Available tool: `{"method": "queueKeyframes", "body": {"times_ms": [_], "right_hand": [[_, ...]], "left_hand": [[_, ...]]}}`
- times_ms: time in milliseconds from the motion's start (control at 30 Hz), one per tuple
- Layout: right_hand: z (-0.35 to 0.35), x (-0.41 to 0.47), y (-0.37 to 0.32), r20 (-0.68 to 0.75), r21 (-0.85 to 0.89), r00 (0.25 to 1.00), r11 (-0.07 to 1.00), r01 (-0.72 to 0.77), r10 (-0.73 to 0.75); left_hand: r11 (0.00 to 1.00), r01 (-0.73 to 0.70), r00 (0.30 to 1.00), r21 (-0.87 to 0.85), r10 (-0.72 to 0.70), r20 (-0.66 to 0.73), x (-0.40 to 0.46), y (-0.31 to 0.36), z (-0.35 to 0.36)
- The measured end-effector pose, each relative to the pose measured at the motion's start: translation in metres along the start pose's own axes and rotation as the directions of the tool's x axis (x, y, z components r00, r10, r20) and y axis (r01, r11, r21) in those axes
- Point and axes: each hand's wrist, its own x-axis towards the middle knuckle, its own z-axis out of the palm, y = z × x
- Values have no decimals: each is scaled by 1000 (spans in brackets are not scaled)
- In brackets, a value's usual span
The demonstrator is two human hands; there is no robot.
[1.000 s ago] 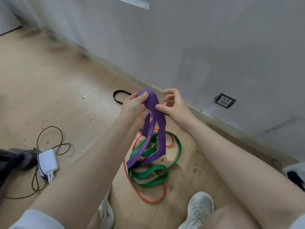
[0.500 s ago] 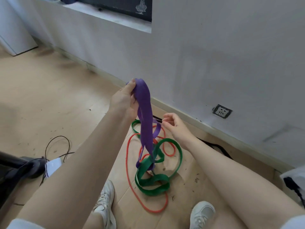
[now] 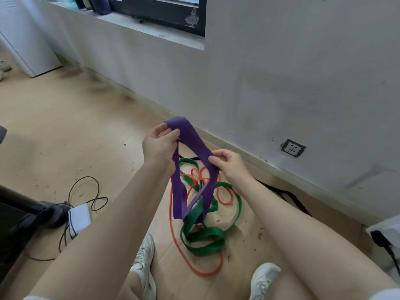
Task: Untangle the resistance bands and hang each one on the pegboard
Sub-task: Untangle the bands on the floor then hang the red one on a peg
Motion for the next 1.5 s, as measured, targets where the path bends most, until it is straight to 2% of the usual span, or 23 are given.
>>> {"method": "queueKeyframes", "body": {"times_ms": [67,167,300,367,433,500,533,633,733,800,833,900,933,1000,1033,1067,1133,1200,1233,1300,1367,1433,1500], "right_hand": [[-12,0,-17,-71,20,997,999,44,-43],[-35,1,-60,-85,-30,981,985,172,-174],[-55,5,-124,-33,-142,937,929,341,-349],[-62,7,-149,-6,-276,903,868,412,-431],[-67,12,-159,48,-564,873,708,424,-485],[-67,20,-150,126,-757,880,530,383,-457],[-65,26,-137,154,-785,905,507,356,-397],[-58,44,-77,176,-802,971,549,236,-160],[-55,59,-20,190,-740,981,650,175,-47],[-53,73,-3,207,-655,978,738,163,-31],[-51,82,-2,204,-613,978,772,170,-54],[-51,108,-6,176,-572,971,785,237,-164],[-51,122,-8,152,-572,963,775,270,-224],[-53,148,-8,94,-584,950,756,295,-298],[-55,159,-4,69,-598,948,747,289,-311],[-56,170,3,46,-619,950,737,270,-310],[-57,189,24,6,-664,965,721,200,-262],[-60,204,55,-38,-691,987,718,87,-156],[-61,209,74,-55,-701,995,713,25,-89],[-65,216,113,-52,-723,998,689,-57,28],[-71,215,151,-18,-770,998,636,-55,64],[-81,204,183,5,-828,1000,561,8,-7],[-94,180,212,45,-893,996,445,74,-74]], "left_hand": [[999,22,998,-40,-24,-60,4,-4,2],[988,27,997,-153,-39,-71,7,-5,13],[968,-121,992,-219,112,-55,5,4,42],[950,-213,977,-230,207,-50,5,19,54],[933,-251,967,-257,251,-33,7,34,60],[938,-276,959,-210,284,6,11,34,58],[948,-286,956,-138,293,29,14,27,54],[966,-241,970,92,235,65,28,-15,35],[942,-189,982,276,179,59,50,-56,16],[833,-322,946,450,299,123,66,-66,14],[708,-460,884,536,423,201,75,-63,18],[389,-709,674,589,619,403,99,-47,32],[250,-778,571,576,663,484,114,-39,41],[73,-828,444,555,690,572,144,-33,56],[40,-830,429,556,682,592,158,-37,61],[35,-826,439,562,666,604,170,-46,64],[94,-797,523,596,601,604,192,-75,64],[243,-724,669,646,479,569,211,-116,53],[355,-645,761,677,388,521,217,-138,44],[540,-361,928,760,128,350,222,-182,21],[559,-148,959,816,-122,258,226,-227,-3],[471,-60,922,880,-313,230,227,-261,-18],[401,-26,887,916,-414,206,225,-287,-25]]}}
